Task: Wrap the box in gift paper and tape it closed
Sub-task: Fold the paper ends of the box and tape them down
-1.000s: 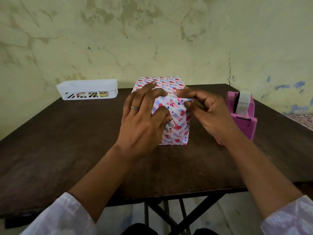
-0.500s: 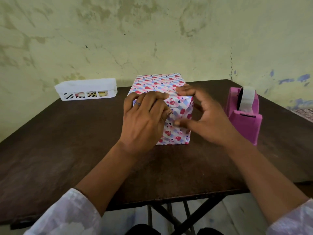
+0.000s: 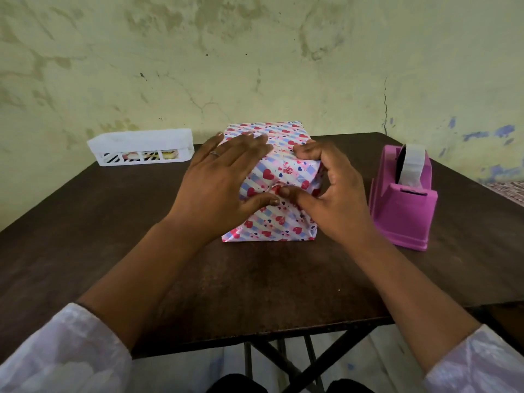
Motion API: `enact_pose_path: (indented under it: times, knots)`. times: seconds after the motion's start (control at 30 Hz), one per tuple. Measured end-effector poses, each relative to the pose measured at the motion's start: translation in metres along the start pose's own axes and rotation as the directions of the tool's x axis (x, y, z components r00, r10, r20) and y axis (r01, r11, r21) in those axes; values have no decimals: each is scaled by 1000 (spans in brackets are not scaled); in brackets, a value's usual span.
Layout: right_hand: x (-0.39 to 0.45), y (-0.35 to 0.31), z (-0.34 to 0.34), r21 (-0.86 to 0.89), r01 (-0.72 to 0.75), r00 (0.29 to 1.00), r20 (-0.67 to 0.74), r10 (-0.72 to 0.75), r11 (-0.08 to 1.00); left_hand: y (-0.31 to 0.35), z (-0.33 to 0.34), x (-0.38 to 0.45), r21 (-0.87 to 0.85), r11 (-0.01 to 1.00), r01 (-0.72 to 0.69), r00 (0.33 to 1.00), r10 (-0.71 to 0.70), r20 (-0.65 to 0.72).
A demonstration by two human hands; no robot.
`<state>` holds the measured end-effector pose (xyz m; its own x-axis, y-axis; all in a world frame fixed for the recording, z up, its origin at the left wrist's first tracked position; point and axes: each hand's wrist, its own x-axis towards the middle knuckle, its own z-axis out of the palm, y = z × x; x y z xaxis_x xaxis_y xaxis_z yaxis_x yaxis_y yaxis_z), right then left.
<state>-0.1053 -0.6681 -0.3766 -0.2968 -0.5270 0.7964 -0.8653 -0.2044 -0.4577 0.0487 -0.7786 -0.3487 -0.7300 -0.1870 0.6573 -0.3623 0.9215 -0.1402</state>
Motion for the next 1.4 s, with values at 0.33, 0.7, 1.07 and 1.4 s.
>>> enact_pose_path:
  times: [0.33,0.7,1.07,1.4]
  knots:
    - [11,3,-16,-29,-47,998,41,49,998,20,-7,20,-137,984,111,992,-119,-49]
    - [-5,20,-106,-526,-289,940,-314,133,800,34,17,61,-68,988,140,969,-123,215]
    - [-17,29,-105,270,-850,432,-134,892,453,37,13,64,-93,976,199,957,-173,234]
    - [-19,29,-96,595,-710,343,-174,923,376,39,11,63,-83,972,221,951,-196,240]
